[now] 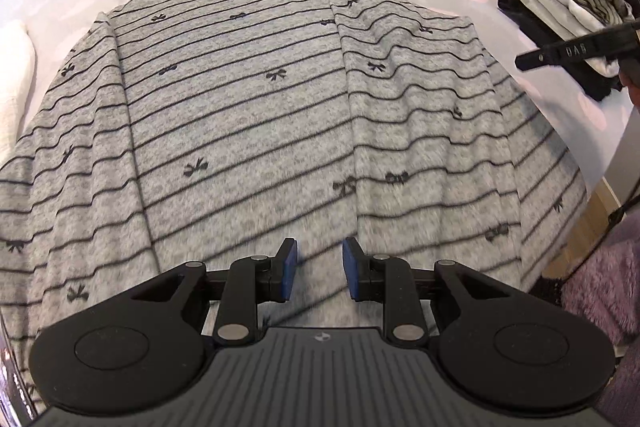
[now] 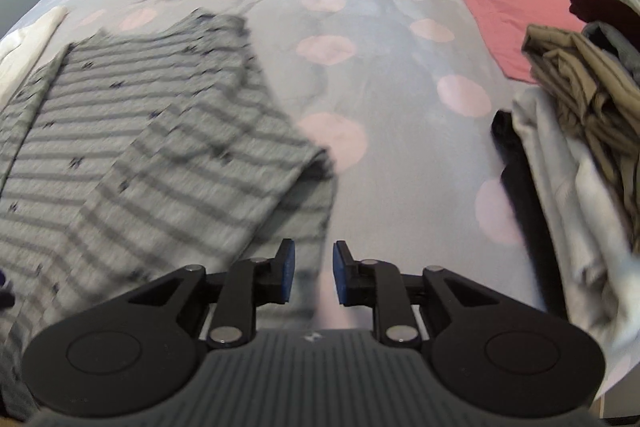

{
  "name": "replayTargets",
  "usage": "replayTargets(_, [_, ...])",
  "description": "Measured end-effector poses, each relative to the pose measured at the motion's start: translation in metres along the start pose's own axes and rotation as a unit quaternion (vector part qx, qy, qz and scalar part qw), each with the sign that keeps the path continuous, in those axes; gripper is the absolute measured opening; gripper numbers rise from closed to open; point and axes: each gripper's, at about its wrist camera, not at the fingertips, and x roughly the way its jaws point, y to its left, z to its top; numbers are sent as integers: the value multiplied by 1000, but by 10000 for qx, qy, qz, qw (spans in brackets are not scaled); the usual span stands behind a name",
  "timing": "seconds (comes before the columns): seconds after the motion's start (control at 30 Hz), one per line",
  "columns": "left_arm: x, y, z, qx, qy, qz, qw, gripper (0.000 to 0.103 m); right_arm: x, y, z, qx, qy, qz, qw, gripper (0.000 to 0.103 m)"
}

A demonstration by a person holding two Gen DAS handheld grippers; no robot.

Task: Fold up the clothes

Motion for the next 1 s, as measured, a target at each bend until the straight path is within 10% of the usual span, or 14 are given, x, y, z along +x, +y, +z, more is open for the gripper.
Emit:
replayTargets(0.53, [-28,-16,-40,352,380,-346,9981,32,-59,74,-107,-501,46,598,9969,23])
replayTargets(0.8, [-18,-28,-58,572,845,-270,9944,32,-58,119,-150,-1557,568,1577,9735,23])
replayTargets(1.0, [-15,-26,-65,591,915,-86,9940,2,-40,137,-161,-1925,796,1693,9633,23])
